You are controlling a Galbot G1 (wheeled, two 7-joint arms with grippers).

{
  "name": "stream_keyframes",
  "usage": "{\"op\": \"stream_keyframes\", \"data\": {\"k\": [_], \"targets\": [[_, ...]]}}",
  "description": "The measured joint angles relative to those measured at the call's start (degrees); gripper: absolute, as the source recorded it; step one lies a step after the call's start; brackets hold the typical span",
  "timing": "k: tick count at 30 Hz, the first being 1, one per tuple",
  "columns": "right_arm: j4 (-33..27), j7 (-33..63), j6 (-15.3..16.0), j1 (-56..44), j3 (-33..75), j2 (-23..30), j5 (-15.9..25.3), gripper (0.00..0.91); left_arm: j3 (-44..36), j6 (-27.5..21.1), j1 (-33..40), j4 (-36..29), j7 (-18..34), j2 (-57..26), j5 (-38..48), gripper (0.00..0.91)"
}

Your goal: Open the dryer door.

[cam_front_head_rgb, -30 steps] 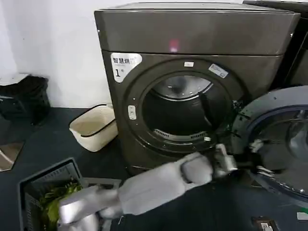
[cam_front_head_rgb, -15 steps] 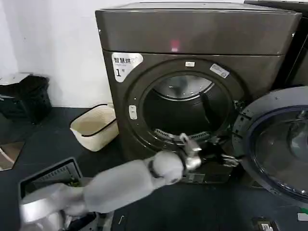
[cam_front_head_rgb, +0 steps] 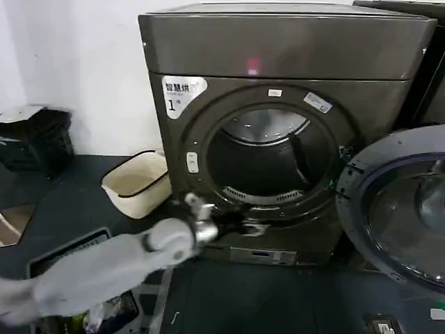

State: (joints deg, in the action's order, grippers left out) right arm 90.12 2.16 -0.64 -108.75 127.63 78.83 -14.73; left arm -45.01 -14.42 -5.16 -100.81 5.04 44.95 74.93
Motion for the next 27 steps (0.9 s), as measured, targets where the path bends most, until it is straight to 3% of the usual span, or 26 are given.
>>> {"op": "stream_keyframes", "data": {"k": [9, 17, 22, 27], "targets": [[-1.7, -0.6, 0.0, 2.0, -2.1, -4.1, 0.4, 0.907, 3.3, -1.1, -6.0, -5.8, 0.2, -15.8, 1.1, 0.907], [-1.4, -0.7, -0.2, 5.0, -5.3, -6.9, 1.7, 0.907, 18.2, -3.1, -23.8, -10.7, -2.1, -30.5, -0.5, 0.907], [-0.6, -0.7, -0.2, 6.6, -7.6, -7.8, 2.0, 0.907, 24.2, -6.3, -31.9, -10.4, -6.1, -37.5, -4.7, 0.907], [-0.8, -0.7, -0.7, 7.6, -9.3, -8.9, 2.3, 0.907, 25.2, -2.5, -35.4, -8.0, -14.1, -42.6, -14.3, 0.907]]}}
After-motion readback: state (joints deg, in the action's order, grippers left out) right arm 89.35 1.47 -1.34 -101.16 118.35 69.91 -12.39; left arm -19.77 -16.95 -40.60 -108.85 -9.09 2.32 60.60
